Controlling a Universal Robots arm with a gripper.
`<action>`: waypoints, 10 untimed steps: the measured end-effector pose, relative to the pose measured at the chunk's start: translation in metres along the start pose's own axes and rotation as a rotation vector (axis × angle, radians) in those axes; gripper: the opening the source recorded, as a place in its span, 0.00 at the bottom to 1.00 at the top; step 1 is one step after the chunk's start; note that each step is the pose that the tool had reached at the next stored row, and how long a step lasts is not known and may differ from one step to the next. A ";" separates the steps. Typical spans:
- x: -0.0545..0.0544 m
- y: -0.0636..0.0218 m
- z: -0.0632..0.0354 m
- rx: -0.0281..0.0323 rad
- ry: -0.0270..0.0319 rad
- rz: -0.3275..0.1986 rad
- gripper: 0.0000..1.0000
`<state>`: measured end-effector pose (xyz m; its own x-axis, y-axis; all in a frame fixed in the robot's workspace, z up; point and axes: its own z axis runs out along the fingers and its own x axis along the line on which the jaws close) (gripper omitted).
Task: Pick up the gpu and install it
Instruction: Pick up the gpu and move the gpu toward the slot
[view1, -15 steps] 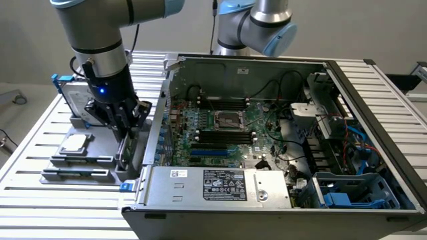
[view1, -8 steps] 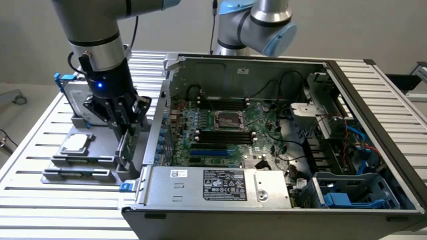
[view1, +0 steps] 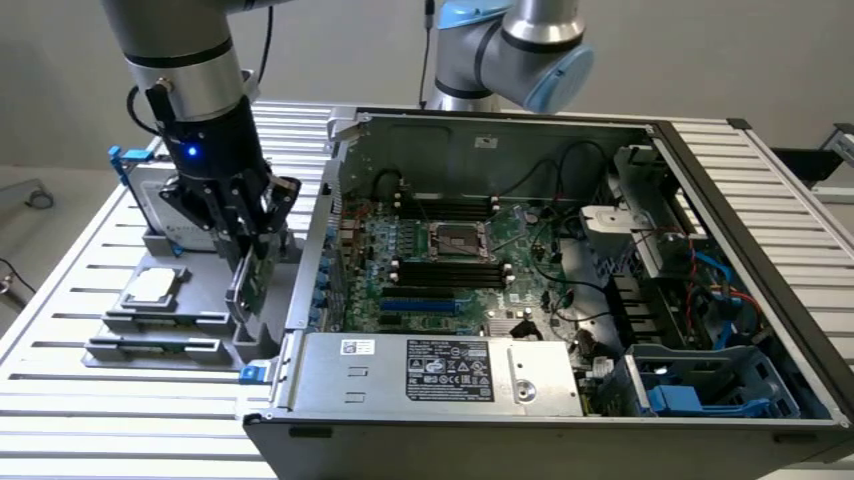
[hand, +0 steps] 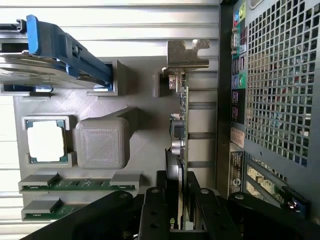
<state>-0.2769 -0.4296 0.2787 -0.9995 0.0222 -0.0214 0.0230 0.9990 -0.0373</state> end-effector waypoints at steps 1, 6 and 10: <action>0.000 -0.0001 -0.0029 -0.0001 -0.0005 0.000 0.26; 0.000 -0.0007 -0.0168 -0.0008 -0.0035 0.002 0.26; -0.001 -0.0011 -0.0276 -0.0011 -0.0066 0.002 0.26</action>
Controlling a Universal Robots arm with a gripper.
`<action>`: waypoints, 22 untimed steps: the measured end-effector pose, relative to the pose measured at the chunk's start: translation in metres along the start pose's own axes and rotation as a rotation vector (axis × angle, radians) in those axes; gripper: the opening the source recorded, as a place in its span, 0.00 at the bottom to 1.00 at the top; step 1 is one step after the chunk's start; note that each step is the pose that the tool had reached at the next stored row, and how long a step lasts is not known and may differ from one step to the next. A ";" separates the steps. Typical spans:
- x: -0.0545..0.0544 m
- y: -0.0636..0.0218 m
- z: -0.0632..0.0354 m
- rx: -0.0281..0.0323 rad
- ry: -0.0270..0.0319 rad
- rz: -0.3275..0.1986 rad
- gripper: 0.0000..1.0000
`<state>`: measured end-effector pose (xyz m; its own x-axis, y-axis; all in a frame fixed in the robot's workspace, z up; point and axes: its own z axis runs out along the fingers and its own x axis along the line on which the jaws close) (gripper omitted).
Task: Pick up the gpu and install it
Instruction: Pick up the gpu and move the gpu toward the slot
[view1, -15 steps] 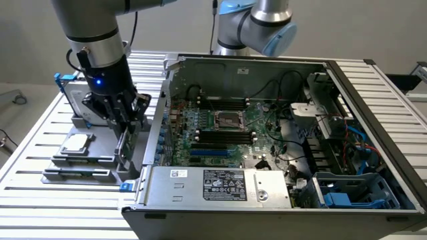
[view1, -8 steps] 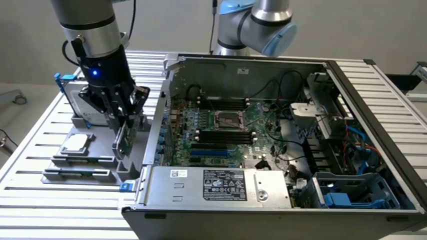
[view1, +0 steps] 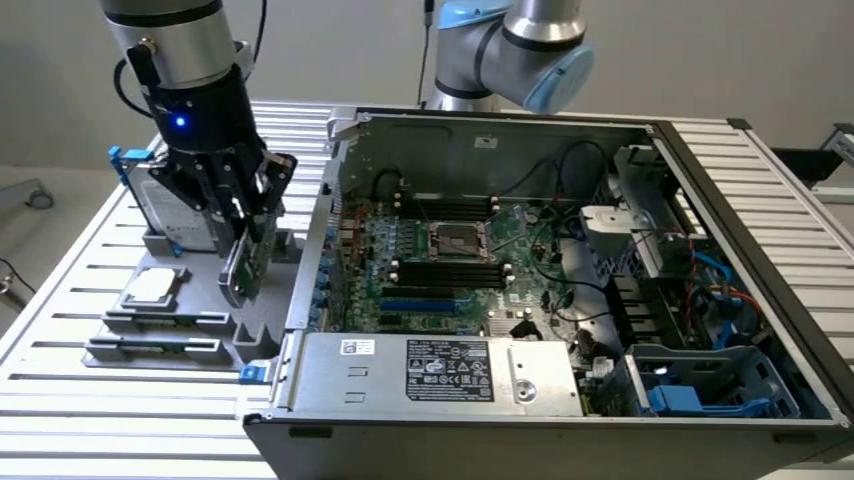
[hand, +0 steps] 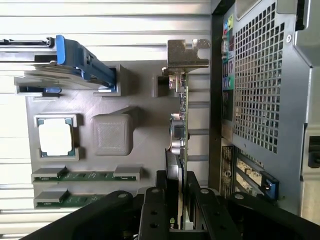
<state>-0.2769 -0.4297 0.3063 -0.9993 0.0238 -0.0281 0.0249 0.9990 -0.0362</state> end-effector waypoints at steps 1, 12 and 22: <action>0.000 -0.0001 -0.0040 0.0000 -0.0002 0.000 0.26; -0.003 -0.0020 -0.0538 0.0000 -0.0003 0.000 0.26; -0.041 -0.0050 -0.0933 -0.0092 0.0028 0.000 0.26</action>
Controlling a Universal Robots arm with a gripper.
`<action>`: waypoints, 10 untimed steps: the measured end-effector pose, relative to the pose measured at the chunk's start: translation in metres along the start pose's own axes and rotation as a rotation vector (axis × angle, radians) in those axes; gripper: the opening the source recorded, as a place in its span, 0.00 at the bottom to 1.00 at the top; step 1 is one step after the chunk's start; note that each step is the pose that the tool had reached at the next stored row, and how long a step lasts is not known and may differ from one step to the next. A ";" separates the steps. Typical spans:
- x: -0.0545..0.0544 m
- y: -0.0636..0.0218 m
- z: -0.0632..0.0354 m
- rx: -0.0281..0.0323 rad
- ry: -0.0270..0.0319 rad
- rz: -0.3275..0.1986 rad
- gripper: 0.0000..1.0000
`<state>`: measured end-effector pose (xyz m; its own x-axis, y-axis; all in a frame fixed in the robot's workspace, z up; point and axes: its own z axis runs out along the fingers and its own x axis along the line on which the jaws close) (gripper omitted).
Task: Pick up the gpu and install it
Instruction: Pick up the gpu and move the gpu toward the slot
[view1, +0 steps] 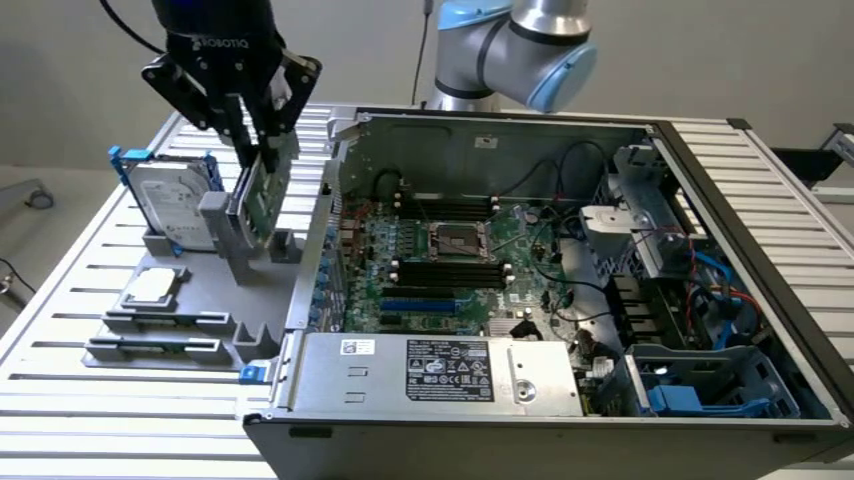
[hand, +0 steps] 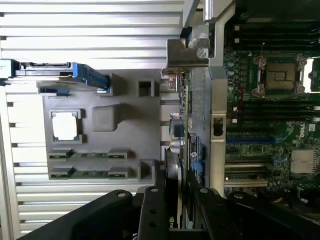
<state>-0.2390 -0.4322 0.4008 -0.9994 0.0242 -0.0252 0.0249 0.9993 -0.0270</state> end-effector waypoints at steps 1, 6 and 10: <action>-0.005 -0.0004 -0.0033 -0.0019 0.0007 0.000 0.26; -0.028 -0.0024 -0.0167 -0.0107 0.0045 0.000 0.26; -0.046 -0.0041 -0.0199 -0.0133 0.0076 0.000 0.26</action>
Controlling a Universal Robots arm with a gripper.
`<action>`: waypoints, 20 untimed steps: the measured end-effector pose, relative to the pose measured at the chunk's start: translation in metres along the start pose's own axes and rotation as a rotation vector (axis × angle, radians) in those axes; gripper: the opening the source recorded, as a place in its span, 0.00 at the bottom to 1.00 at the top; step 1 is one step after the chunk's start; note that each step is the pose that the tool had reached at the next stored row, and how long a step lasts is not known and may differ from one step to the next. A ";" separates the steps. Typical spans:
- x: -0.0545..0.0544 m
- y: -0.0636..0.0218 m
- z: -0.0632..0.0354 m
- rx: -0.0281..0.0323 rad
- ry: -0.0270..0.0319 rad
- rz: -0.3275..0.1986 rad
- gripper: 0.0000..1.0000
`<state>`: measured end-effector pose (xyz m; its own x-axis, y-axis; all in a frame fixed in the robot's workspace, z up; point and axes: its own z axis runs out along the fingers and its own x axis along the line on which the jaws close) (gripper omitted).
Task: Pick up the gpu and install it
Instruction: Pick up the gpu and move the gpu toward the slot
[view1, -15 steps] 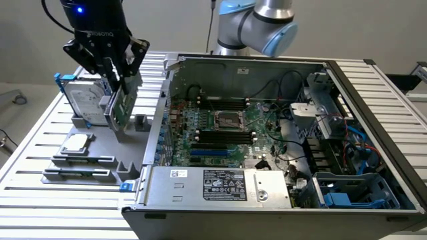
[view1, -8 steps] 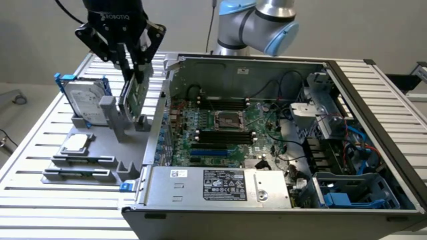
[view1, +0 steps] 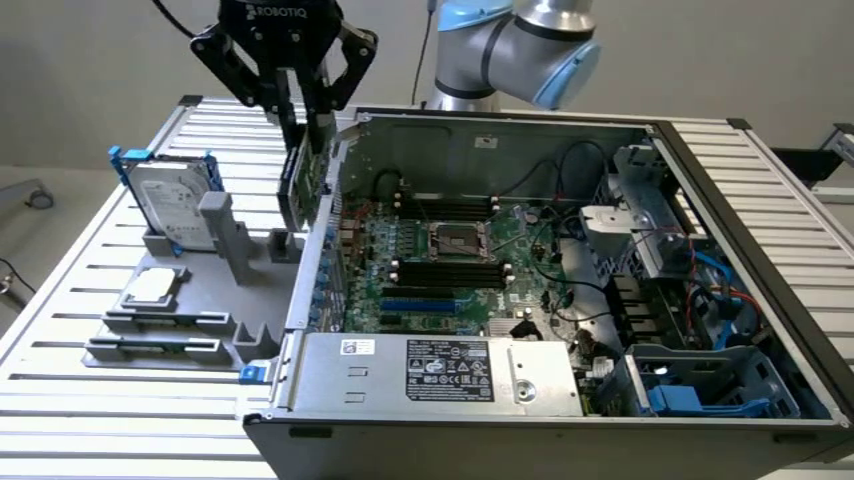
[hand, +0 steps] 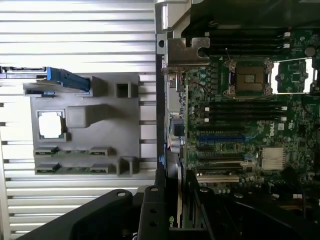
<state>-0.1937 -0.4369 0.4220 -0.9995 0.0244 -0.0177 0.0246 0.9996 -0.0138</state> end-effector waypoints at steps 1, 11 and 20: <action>-0.005 -0.0006 0.0001 0.0000 0.0010 0.000 0.26; -0.050 -0.0009 0.0119 0.0033 0.0023 0.000 0.26; -0.091 0.0005 0.0287 0.0091 0.0021 0.000 0.26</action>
<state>-0.1027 -0.4390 0.3948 -0.9996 0.0243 -0.0156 0.0246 0.9994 -0.0229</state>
